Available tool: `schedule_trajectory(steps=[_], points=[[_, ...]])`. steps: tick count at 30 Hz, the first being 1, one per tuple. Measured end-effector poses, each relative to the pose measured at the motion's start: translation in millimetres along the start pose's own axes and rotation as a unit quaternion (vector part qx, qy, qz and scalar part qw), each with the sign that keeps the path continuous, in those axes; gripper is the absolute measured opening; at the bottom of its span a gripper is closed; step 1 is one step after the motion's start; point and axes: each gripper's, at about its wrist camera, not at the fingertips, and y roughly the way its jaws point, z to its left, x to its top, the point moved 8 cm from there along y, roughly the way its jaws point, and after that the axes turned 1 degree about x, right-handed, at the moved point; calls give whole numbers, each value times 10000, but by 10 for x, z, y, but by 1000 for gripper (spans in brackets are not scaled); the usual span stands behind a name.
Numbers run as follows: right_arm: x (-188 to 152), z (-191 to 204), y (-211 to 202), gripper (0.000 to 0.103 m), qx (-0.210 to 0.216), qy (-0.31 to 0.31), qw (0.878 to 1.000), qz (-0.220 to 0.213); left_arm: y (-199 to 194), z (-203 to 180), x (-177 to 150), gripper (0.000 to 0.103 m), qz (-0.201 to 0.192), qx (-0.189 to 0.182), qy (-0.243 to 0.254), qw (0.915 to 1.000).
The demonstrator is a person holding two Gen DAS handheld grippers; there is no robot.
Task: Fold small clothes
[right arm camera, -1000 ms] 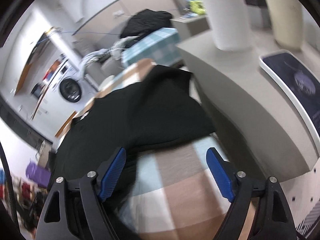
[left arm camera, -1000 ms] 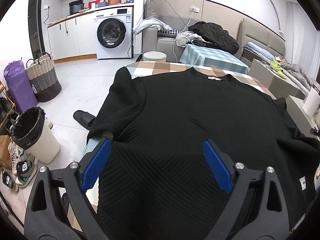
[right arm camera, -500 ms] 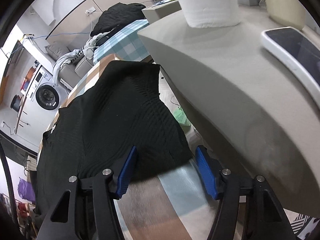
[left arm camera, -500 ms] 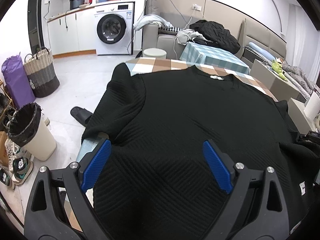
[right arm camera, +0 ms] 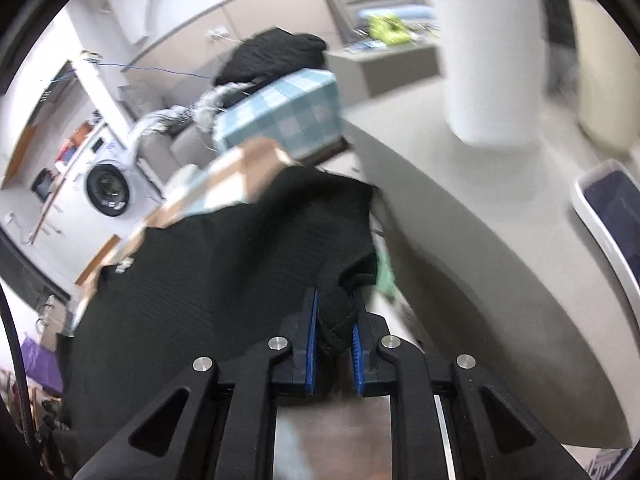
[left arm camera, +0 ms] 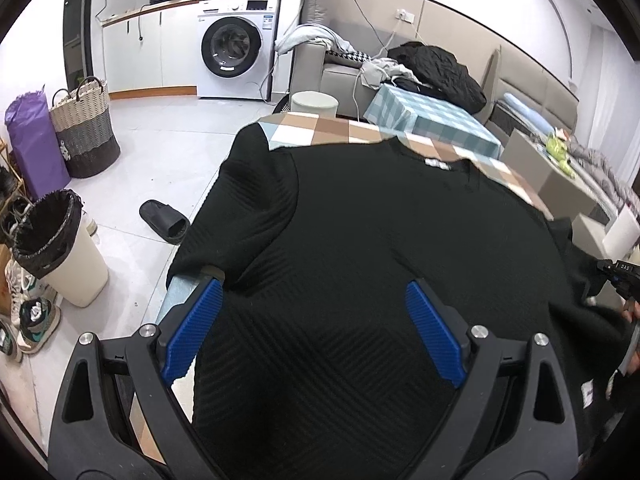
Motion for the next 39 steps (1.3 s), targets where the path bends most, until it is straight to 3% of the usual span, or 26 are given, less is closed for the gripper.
schedule_trajectory(steps=[6,9,12,14,16,20,24,29,35,39], points=[[233,980,-98,13,942,-822,9921,-89,-82,-1,179,92,-156,130,-64,9998],[135,1646,-93,13,1684,-1448,9749,159,-113,-40,230,92,-192,169,-35,9997],[-127,2266,1,15,2304,-2044,9490,671,-117,-83,242,92,-176,199,5,9996],[-364,2565,101,26,2476,-2484,9307,1042,-106,-101,231,92,-135,208,27,9997],[-551,2685,163,40,2495,-2726,9203,1282,-103,-115,213,92,-107,211,63,9997],[-511,2557,173,44,2454,-2657,9239,1247,-84,-113,202,92,-80,214,47,9997],[-280,1966,116,49,2026,-2070,9519,1002,-57,-75,214,92,-45,200,-62,9998],[-153,1308,156,49,1436,-1549,9727,966,-59,-43,186,92,-63,201,-78,9997],[-373,1210,175,49,1335,-1608,9694,1286,33,77,147,92,31,320,-71,9995],[-634,1376,199,49,1448,-1879,9600,1486,110,378,121,92,109,581,-403,9974]])
